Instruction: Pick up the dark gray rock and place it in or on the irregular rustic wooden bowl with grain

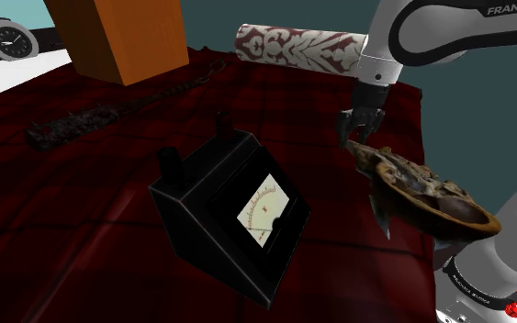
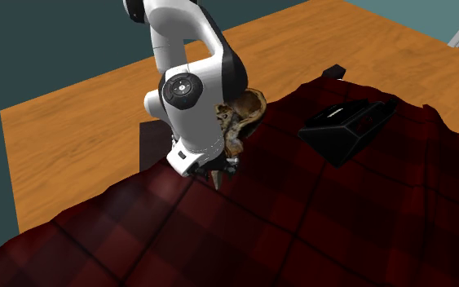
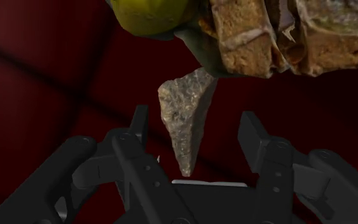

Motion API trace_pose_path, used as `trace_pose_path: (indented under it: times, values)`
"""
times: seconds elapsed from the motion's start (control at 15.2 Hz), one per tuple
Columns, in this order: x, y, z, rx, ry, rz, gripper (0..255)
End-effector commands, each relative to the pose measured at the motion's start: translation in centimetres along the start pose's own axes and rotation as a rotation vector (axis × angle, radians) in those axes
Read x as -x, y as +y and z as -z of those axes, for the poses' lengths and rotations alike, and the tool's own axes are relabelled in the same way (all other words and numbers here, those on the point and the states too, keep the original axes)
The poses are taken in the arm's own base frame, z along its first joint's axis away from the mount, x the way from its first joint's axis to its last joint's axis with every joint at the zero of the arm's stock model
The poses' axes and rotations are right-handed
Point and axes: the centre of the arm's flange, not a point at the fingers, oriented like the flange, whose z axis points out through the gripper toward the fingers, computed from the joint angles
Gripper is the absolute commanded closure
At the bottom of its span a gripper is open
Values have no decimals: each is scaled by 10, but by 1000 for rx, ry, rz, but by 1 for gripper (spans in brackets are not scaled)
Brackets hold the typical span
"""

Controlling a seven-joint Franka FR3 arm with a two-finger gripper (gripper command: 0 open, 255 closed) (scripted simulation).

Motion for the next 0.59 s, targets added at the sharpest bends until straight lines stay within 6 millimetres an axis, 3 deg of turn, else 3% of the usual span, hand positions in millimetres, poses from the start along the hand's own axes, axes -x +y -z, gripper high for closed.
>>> trace_pose_path:
  times: [0.0,0.53]
  values:
    - [0,-1,-1,-1,-3,1,255]
    - [0,-1,-1,-1,-3,1,255]
